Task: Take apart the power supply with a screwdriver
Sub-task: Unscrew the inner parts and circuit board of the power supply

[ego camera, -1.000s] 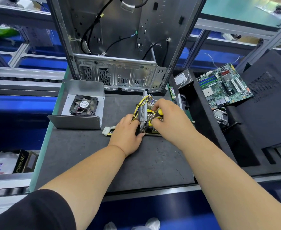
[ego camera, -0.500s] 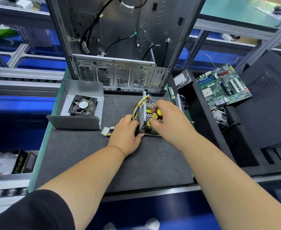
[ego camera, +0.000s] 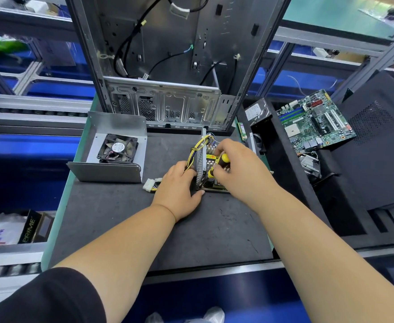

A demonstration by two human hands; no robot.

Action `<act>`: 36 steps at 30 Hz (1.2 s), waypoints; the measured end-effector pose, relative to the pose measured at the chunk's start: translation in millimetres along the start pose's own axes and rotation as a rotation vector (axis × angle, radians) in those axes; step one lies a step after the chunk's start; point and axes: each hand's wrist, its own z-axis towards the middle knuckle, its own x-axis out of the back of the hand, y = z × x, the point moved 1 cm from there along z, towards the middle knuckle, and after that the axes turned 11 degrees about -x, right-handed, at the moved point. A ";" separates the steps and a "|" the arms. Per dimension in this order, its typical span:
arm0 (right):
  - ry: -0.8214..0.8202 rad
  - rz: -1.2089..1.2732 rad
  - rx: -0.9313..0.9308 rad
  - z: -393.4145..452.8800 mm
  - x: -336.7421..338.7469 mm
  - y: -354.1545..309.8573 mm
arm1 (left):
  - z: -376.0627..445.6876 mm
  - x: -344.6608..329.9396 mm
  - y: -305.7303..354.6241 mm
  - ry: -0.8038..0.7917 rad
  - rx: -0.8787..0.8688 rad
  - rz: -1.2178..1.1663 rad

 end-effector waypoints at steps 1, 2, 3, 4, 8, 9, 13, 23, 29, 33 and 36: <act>0.002 0.019 0.007 -0.6 -0.2 -0.2 | 0.1 -0.2 -0.2 0.001 0.002 0.000; -0.001 0.028 0.010 -1.2 -0.7 0.0 | 0.1 -0.4 -0.3 0.002 0.004 -0.001; -0.010 0.024 0.008 -1.9 -1.2 0.2 | 0.2 -0.5 -0.4 0.003 0.006 -0.002; -0.015 0.008 0.006 -2.5 -1.8 0.6 | 0.1 -0.5 -0.4 0.002 0.007 -0.001; 0.023 -0.106 -0.022 -3.1 -0.5 1.6 | 0.5 -0.2 -0.2 0.002 0.001 -0.005; 0.021 -0.103 -0.030 -2.9 0.2 2.2 | 0.5 -0.2 -0.1 0.001 -0.002 -0.008; 0.002 -0.022 -0.025 -2.5 0.6 3.0 | -0.3 -0.2 -0.4 0.004 0.001 -0.017; 0.016 -0.107 0.004 -6.4 1.1 0.5 | -0.5 0.8 0.5 0.010 -0.007 -0.012; -0.001 -0.031 0.014 -6.4 0.6 -2.9 | -0.6 0.1 -1.4 0.001 -0.004 -0.006; 0.001 -0.048 0.086 -8.2 2.1 -4.1 | -0.6 -0.2 -1.3 -0.001 -0.008 -0.007; 0.025 -0.153 0.090 -9.0 2.2 -1.6 | -0.4 0.0 -1.0 0.000 -0.010 -0.005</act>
